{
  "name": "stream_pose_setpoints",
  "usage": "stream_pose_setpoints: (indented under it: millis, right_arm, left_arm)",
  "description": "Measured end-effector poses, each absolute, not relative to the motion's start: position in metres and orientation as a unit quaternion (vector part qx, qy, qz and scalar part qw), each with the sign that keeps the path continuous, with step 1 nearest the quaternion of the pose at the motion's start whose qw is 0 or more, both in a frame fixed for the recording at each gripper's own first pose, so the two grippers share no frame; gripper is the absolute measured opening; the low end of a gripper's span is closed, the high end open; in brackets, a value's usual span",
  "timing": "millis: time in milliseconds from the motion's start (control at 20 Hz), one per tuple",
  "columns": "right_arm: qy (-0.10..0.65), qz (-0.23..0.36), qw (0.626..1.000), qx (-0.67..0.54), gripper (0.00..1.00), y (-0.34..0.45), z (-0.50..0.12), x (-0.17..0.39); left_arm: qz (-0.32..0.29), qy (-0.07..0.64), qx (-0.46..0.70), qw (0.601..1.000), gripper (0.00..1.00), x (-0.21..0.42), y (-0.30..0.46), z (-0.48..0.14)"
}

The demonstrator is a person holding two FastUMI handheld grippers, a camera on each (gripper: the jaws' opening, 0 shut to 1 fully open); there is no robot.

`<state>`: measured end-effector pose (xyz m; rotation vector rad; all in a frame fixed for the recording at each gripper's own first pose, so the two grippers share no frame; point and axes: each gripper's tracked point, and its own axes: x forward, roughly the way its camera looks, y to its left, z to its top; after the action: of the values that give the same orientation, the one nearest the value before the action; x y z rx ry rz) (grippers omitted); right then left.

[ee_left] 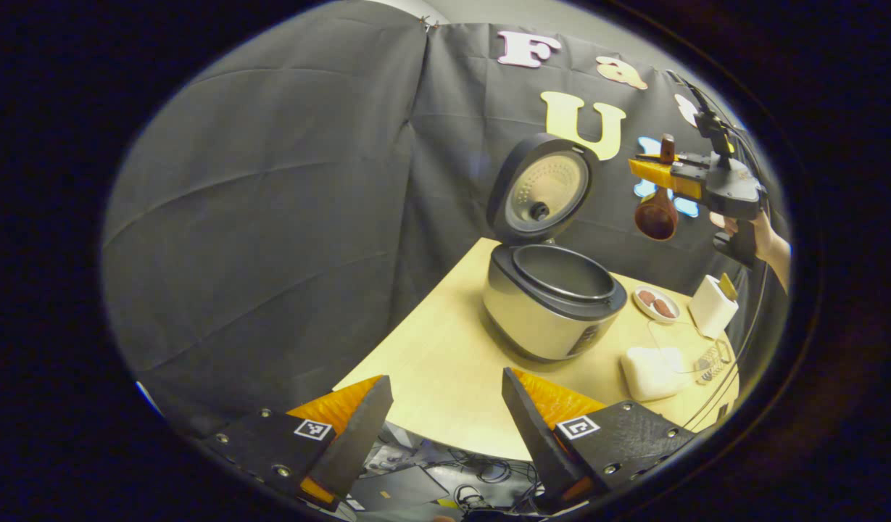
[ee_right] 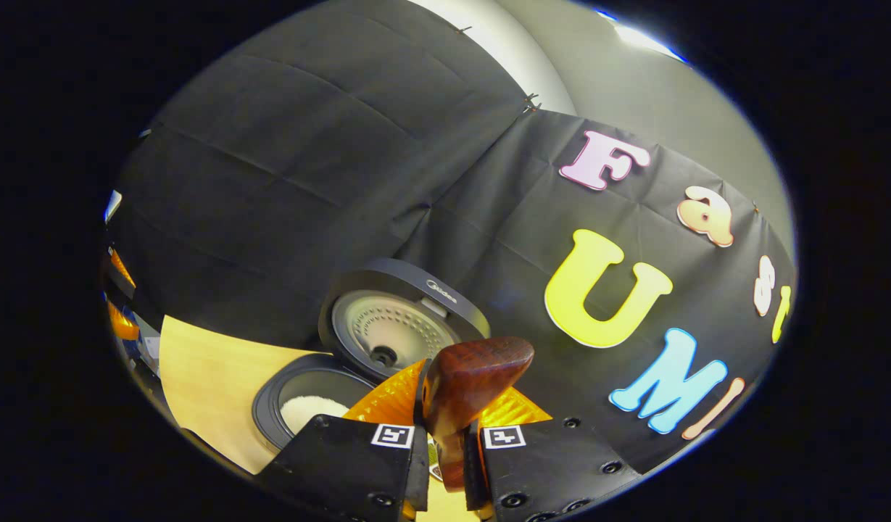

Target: Close the left gripper, press the button to open the rice cooker; take a wooden spoon from the chopstick holder with the right hand, scoop a spoonful of rice and pour it into the rice cooker, then put the wooden spoon back into the chopstick holder.

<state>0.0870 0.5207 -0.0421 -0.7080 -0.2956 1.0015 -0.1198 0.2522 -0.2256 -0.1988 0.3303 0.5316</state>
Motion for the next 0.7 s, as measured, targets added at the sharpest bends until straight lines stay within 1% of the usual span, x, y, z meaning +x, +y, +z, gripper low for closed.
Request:
stream_pose_setpoints:
  millis: [100, 150, 200, 250, 300, 350, 400, 450, 500, 550, 600, 700]
  right_arm:
    - [-0.143, 0.437, 0.82, -0.34, 0.21, 0.486, -0.037, 0.102]
    - [-0.143, 0.421, 0.827, -0.345, 0.17, 0.466, -0.035, 0.11]
    - [-0.139, 0.404, 0.835, -0.347, 0.21, 0.445, -0.035, 0.119]
    - [-0.133, 0.387, 0.843, -0.348, 0.18, 0.422, -0.034, 0.129]
    - [-0.126, 0.37, 0.852, -0.348, 0.21, 0.399, -0.034, 0.14]
    - [-0.121, 0.354, 0.861, -0.346, 0.21, 0.377, -0.034, 0.15]
    - [-0.112, 0.338, 0.87, -0.341, 0.18, 0.353, -0.033, 0.158]
    - [-0.1, 0.325, 0.879, -0.334, 0.21, 0.33, -0.035, 0.169]
    - [-0.082, 0.314, 0.889, -0.324, 0.21, 0.307, -0.039, 0.176]
    - [-0.061, 0.303, 0.9, -0.308, 0.18, 0.285, -0.044, 0.187]
    - [-0.042, 0.292, 0.911, -0.287, 0.21, 0.264, -0.048, 0.196]
    - [-0.002, 0.264, 0.935, -0.238, 0.21, 0.223, -0.058, 0.213]
  left_arm:
    - [0.243, 0.161, -0.094, 0.952, 0.96, -0.107, 0.235, -0.219]
    - [0.233, 0.16, -0.09, 0.955, 0.96, -0.1, 0.226, -0.215]
    - [0.222, 0.16, -0.085, 0.958, 0.96, -0.093, 0.216, -0.211]
    - [0.212, 0.159, -0.078, 0.961, 0.96, -0.084, 0.207, -0.208]
    - [0.201, 0.16, -0.072, 0.964, 0.96, -0.076, 0.198, -0.206]
    - [0.192, 0.162, -0.068, 0.966, 0.96, -0.067, 0.189, -0.204]
    - [0.183, 0.163, -0.065, 0.967, 0.96, -0.058, 0.178, -0.201]
    - [0.177, 0.162, -0.067, 0.968, 0.96, -0.05, 0.168, -0.195]
    - [0.171, 0.156, -0.075, 0.97, 0.96, -0.04, 0.155, -0.188]
    - [0.164, 0.149, -0.084, 0.971, 0.96, -0.033, 0.141, -0.179]
    - [0.158, 0.144, -0.089, 0.973, 0.96, -0.026, 0.128, -0.172]
    - [0.145, 0.144, -0.08, 0.975, 0.96, -0.014, 0.103, -0.166]
